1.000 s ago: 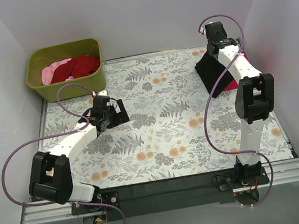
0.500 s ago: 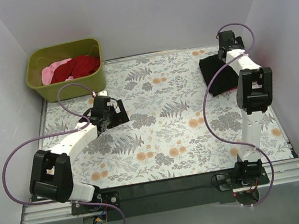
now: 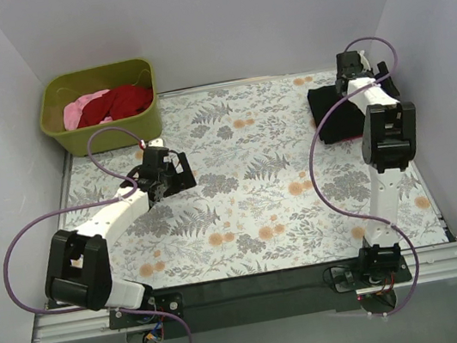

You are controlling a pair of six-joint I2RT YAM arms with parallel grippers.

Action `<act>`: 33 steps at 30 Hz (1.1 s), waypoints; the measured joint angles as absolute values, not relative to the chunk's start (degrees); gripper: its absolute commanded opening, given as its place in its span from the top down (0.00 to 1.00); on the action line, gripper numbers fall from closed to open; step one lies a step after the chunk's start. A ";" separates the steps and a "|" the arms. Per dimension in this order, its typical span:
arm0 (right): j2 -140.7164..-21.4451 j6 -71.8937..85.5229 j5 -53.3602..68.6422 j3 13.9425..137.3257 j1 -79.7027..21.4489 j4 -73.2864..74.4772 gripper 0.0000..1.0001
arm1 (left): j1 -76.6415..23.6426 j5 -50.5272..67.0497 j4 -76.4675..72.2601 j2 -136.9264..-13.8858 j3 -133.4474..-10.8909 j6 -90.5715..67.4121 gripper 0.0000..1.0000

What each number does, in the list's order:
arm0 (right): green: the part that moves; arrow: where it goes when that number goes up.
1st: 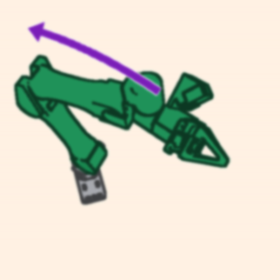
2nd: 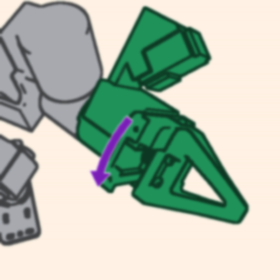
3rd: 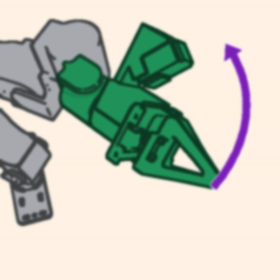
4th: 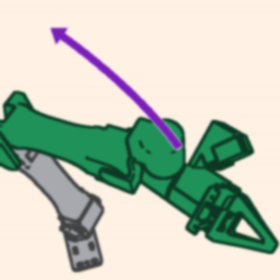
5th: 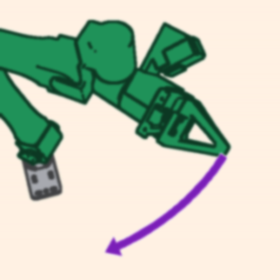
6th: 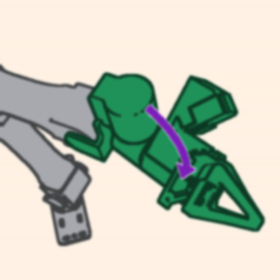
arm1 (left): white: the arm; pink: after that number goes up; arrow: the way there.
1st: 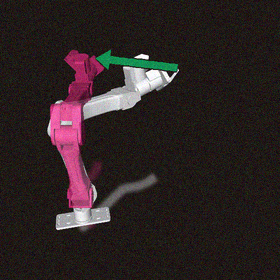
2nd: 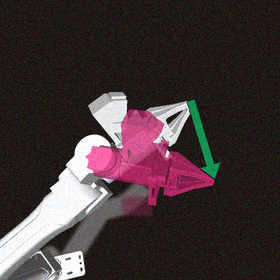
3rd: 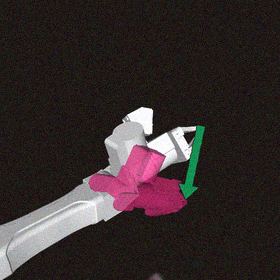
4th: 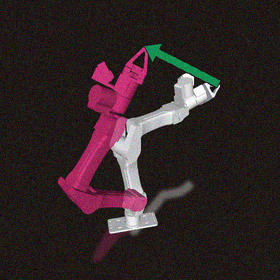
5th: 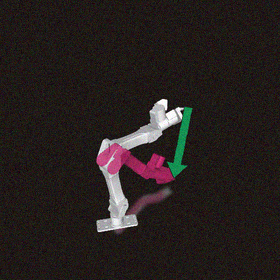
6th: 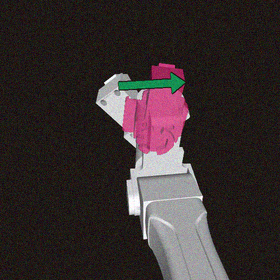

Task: Fold and stack the t-shirts
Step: Neatly place the folded tshirt to the corner

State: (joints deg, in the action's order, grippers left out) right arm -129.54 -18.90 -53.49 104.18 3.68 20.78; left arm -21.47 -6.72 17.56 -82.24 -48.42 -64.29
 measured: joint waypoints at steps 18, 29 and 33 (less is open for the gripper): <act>-64.79 1.30 -25.63 82.00 3.25 30.76 0.02 | -21.47 -12.64 27.64 -58.96 -53.82 -67.09 0.02; -25.76 5.80 -21.67 61.54 -7.73 35.09 0.02 | -21.47 -22.15 37.39 -20.29 -54.94 -73.63 0.02; -11.60 5.21 -23.88 57.14 -9.45 35.35 0.02 | -21.47 -23.83 40.34 -11.84 -49.98 -75.85 0.02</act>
State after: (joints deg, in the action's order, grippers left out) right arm -11.60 5.21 -23.88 57.14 -9.45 35.35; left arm -21.47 -23.83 40.34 -11.84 -49.98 -75.85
